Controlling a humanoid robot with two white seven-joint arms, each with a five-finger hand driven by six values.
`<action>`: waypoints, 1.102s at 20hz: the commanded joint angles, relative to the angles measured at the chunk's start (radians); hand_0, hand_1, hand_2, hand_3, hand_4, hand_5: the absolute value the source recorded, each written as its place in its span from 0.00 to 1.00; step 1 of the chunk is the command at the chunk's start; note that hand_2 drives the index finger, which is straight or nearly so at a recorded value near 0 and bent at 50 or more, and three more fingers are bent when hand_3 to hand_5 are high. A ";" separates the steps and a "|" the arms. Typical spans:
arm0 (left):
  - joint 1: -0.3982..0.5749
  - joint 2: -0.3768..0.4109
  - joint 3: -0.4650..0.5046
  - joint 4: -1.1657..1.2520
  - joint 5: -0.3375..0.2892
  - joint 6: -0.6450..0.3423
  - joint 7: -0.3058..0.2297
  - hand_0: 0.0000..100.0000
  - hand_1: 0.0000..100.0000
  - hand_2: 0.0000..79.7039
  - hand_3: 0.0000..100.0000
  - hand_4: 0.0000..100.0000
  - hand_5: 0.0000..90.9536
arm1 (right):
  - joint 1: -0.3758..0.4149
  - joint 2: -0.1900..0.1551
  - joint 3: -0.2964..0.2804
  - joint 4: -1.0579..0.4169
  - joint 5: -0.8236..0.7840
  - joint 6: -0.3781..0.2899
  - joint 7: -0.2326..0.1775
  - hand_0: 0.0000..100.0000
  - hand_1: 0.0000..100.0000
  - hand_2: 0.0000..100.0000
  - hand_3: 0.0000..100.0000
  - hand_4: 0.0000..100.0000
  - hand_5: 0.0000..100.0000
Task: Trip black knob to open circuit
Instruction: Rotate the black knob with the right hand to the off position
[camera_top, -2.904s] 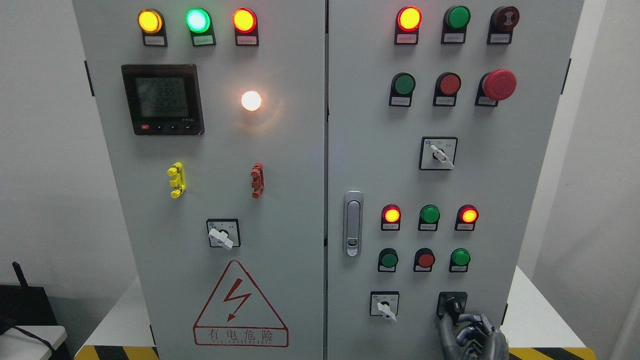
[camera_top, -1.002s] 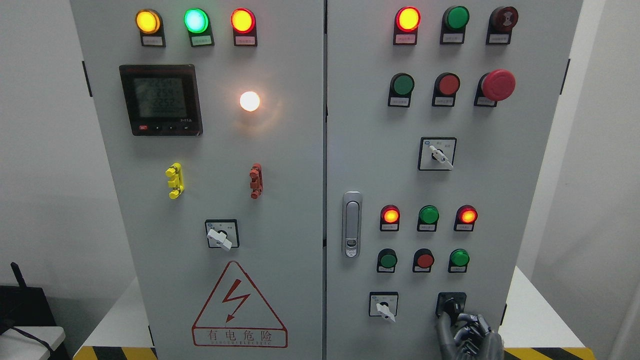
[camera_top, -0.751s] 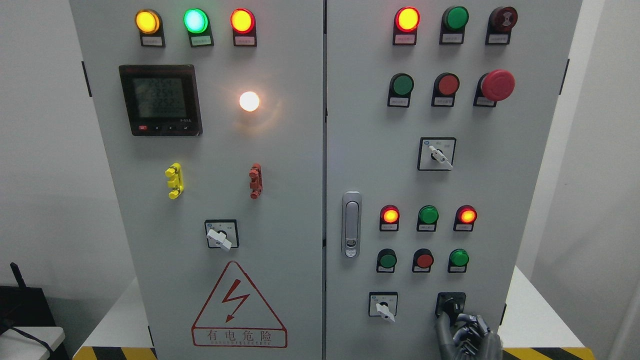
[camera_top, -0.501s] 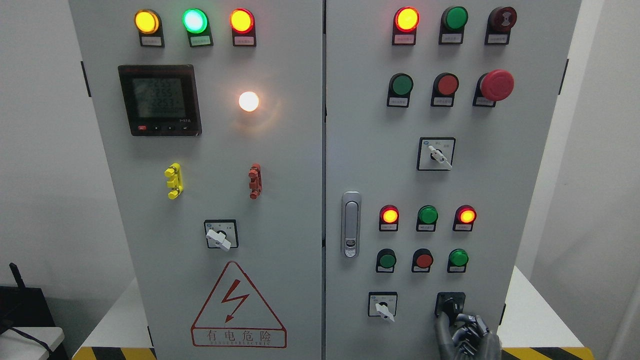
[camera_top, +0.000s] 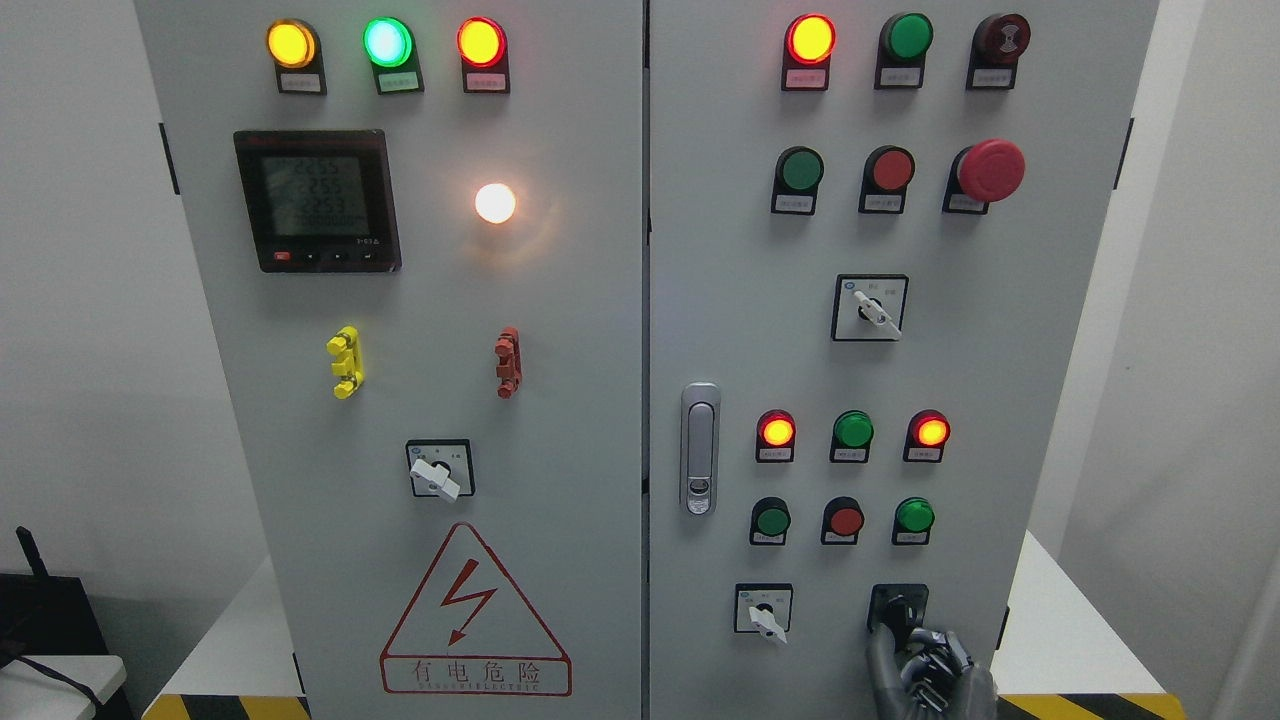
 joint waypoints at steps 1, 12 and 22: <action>-0.008 -0.001 0.000 0.000 -0.032 0.000 -0.001 0.12 0.39 0.00 0.00 0.00 0.00 | -0.004 -0.001 0.005 0.000 -0.007 -0.002 0.002 0.62 0.76 0.65 0.95 0.94 0.97; -0.008 0.000 0.000 0.000 -0.034 0.000 -0.001 0.12 0.39 0.00 0.00 0.00 0.00 | -0.002 0.001 0.004 -0.005 -0.007 -0.002 0.002 0.63 0.76 0.65 0.96 0.94 0.97; -0.008 0.000 0.000 0.000 -0.034 0.000 -0.001 0.12 0.39 0.00 0.00 0.00 0.00 | -0.002 -0.001 0.012 -0.010 -0.056 0.001 0.011 0.63 0.76 0.66 0.96 0.95 0.97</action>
